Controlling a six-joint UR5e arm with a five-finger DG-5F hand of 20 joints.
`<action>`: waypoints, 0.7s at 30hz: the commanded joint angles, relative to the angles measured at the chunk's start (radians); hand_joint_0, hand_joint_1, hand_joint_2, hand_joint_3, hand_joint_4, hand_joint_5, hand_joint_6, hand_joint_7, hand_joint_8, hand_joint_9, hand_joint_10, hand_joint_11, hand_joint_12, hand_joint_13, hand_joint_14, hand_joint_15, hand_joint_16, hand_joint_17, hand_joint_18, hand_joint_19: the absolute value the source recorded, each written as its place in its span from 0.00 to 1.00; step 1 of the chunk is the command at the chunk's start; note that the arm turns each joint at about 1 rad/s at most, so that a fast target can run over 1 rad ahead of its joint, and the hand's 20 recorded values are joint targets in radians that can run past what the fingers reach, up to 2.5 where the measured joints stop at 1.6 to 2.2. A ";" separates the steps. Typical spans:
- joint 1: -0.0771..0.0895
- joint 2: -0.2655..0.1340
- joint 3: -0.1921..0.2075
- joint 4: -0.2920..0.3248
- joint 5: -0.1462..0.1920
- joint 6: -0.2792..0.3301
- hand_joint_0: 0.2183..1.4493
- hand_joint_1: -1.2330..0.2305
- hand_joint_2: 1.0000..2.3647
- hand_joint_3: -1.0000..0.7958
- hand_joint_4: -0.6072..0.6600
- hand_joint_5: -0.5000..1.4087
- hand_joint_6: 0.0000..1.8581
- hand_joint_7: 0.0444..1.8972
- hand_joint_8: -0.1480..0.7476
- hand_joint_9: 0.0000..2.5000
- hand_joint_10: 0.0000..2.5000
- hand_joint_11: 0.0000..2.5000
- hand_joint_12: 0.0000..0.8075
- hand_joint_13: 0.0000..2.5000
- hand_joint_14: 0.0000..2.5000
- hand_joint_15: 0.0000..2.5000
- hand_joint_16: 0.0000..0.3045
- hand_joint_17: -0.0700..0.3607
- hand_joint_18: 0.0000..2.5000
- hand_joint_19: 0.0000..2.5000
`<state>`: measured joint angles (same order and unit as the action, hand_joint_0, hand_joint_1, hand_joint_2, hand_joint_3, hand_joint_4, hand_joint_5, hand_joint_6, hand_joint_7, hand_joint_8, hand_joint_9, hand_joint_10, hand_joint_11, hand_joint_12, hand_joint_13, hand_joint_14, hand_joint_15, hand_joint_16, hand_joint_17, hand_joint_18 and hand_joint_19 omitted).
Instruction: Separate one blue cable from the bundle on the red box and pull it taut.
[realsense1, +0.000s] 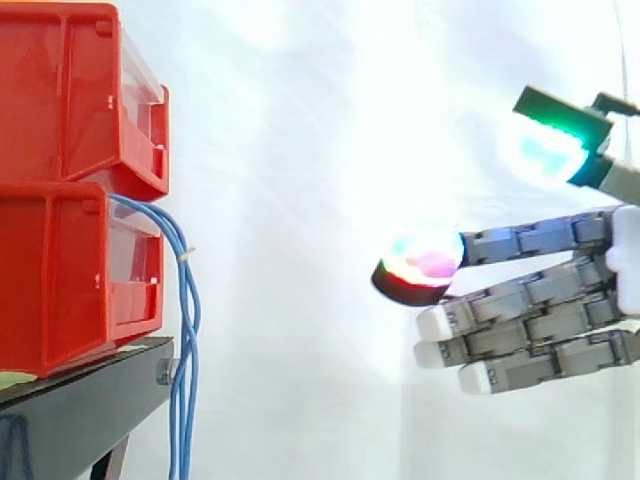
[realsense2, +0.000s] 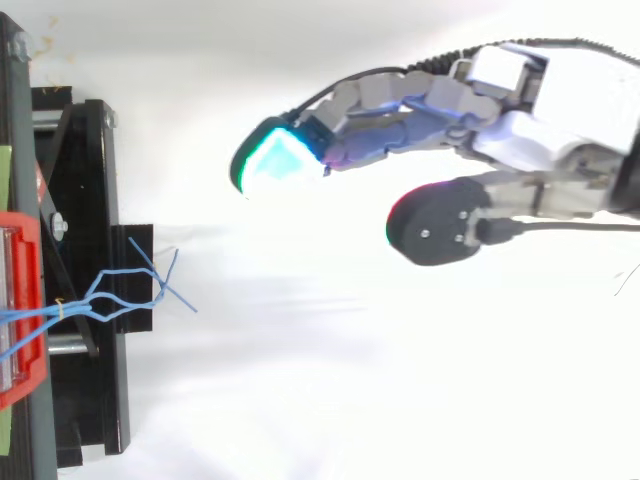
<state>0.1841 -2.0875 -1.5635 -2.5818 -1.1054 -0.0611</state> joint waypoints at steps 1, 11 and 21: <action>0.000 -0.017 0.019 0.002 0.004 -0.003 0.26 0.49 0.00 0.28 0.63 0.16 0.27 0.38 0.46 0.22 0.00 0.00 0.40 0.15 0.00 0.02 0.13 0.36 0.10 0.05; 0.011 -0.017 0.020 0.023 0.058 -0.083 0.26 0.49 0.00 0.28 0.63 0.16 0.27 0.38 0.46 0.23 0.00 0.00 0.40 0.15 0.00 0.02 0.13 0.36 0.10 0.05; 0.026 -0.032 0.026 0.057 0.088 -0.146 0.26 0.49 0.00 0.28 0.63 0.16 0.27 0.38 0.46 0.24 0.00 0.00 0.40 0.15 0.00 0.02 0.13 0.36 0.10 0.05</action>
<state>0.2057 -2.1107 -1.5411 -2.5266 -1.0251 -0.2019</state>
